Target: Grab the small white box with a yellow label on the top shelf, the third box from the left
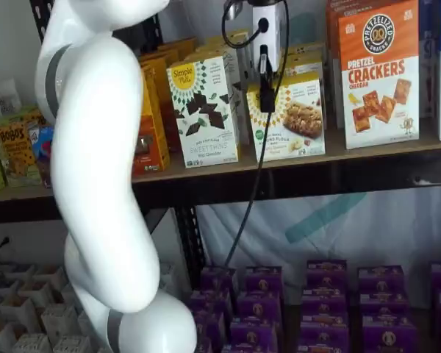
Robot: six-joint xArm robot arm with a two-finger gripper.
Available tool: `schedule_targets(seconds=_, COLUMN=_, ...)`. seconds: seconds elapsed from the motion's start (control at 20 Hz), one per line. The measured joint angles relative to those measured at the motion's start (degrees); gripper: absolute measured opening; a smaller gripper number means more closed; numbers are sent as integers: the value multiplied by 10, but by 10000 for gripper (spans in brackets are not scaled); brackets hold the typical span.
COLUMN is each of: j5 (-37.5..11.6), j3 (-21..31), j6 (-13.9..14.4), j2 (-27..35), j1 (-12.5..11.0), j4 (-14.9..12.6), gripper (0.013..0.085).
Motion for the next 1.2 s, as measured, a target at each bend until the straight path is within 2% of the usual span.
schedule_targets(seconds=0.3, j5=0, j3=-3, j6=-2, j2=2, j1=-3, j4=3, gripper=490)
schedule_targets(seconds=0.35, j5=1, j3=-3, j6=-3, j2=2, j1=-4, j4=3, gripper=450)
schedule_targets(seconds=0.45, j5=1, j3=-4, j6=-4, j2=3, j1=-5, j4=5, gripper=450)
schedule_targets(seconds=0.5, j5=2, j3=-4, j6=-5, j2=3, j1=-6, j4=5, gripper=410)
schedule_targets(seconds=0.9, j5=13, j3=-11, j6=-5, j2=3, j1=-9, j4=8, gripper=410)
schedule_targets(seconds=1.05, j5=13, j3=-9, j6=-5, j2=1, j1=-9, j4=8, gripper=330)
schedule_targets(seconds=1.2, j5=15, j3=-9, j6=-4, j2=0, j1=-6, j4=2, gripper=330)
